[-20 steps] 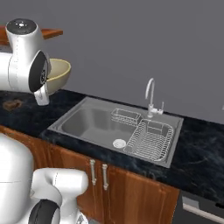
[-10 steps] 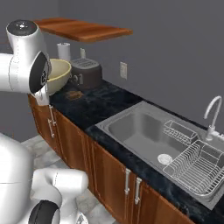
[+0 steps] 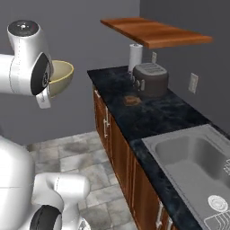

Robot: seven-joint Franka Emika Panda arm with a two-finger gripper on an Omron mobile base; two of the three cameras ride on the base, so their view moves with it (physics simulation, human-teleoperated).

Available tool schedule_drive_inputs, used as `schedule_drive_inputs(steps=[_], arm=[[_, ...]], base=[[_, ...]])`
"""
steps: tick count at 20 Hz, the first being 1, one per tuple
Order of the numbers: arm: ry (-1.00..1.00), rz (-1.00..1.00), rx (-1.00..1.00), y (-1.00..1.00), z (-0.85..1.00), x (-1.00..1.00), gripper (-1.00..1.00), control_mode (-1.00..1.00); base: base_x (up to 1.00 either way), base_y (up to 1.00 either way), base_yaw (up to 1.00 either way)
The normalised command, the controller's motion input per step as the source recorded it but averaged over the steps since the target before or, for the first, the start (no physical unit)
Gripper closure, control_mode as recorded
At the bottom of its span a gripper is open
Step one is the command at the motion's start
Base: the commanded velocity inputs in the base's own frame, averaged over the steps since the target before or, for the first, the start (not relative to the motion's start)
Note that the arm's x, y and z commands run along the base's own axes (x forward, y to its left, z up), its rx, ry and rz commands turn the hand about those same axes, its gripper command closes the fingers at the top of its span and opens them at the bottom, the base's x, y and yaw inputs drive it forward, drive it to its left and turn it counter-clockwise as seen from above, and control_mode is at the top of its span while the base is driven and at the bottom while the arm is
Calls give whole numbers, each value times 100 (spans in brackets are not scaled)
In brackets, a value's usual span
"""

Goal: Pick the eggplant from the sink and place it in the bowl. Then pick the bowl and place it in the microwave. Then close the microwave door and press the start button.

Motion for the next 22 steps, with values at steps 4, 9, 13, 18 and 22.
schedule_drive_inputs(steps=[4, 9, 13, 18, 22], arm=[[0, 0, 0, 0, 0, 0, 100, 100], [0, 0, 0, 0, 0, 0, 100, 100], [0, 0, 0, 0, 0, 0, 100, 100], [0, 0, 0, 0, 0, 0, 100, 100], [0, 0, 0, 0, 0, 0, 100, 100]], base=[[0, 0, 71], [0, 0, 73], [0, 0, 72], [0, 0, 70], [6, 0, 66]])
